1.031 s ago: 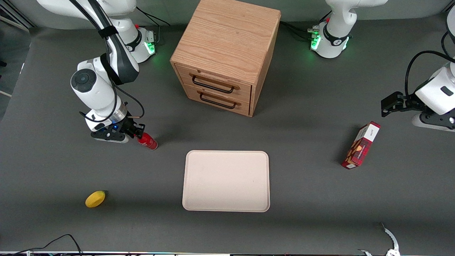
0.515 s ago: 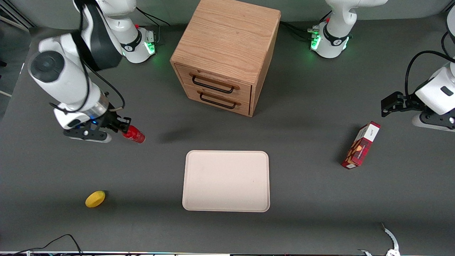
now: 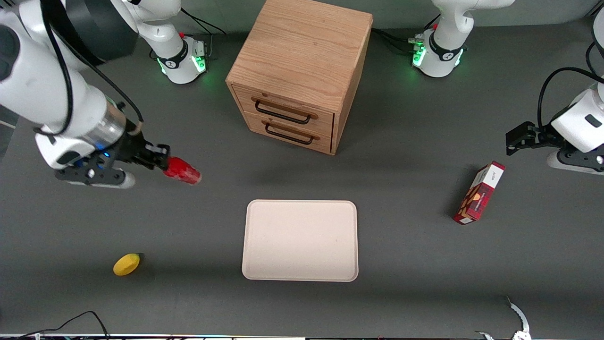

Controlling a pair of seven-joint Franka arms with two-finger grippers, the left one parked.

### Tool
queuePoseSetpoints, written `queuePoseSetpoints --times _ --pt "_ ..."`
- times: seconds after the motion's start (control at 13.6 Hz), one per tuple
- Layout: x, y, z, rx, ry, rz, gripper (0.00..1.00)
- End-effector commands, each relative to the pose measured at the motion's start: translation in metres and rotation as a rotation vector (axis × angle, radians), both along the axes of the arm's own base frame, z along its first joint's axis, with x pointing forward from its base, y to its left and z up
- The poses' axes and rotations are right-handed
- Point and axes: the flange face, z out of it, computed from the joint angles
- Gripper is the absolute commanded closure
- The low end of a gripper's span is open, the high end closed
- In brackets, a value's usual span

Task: Place coke bottle on tray
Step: 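Lift the held bottle up off the table, then carry the bottle over the white tray and lower it onto the tray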

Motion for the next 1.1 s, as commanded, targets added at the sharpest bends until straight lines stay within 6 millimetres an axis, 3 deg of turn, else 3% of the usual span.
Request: queuePoseSetpoints --times 0.0,0.29,0.59,0.81,1.03 --pt "0.041 0.042 -0.029 0.038 -0.037 -0.068 1.0" --pt "0.091 0.057 -0.107 0.06 -0.167 -0.157 1.0" --pt "0.111 0.086 -0.182 0.032 -0.269 -0.232 1.0" --pt "0.111 0.102 -0.207 0.056 -0.274 -0.265 1.0" --pt "0.113 0.102 -0.229 0.028 -0.281 -0.263 1.0"
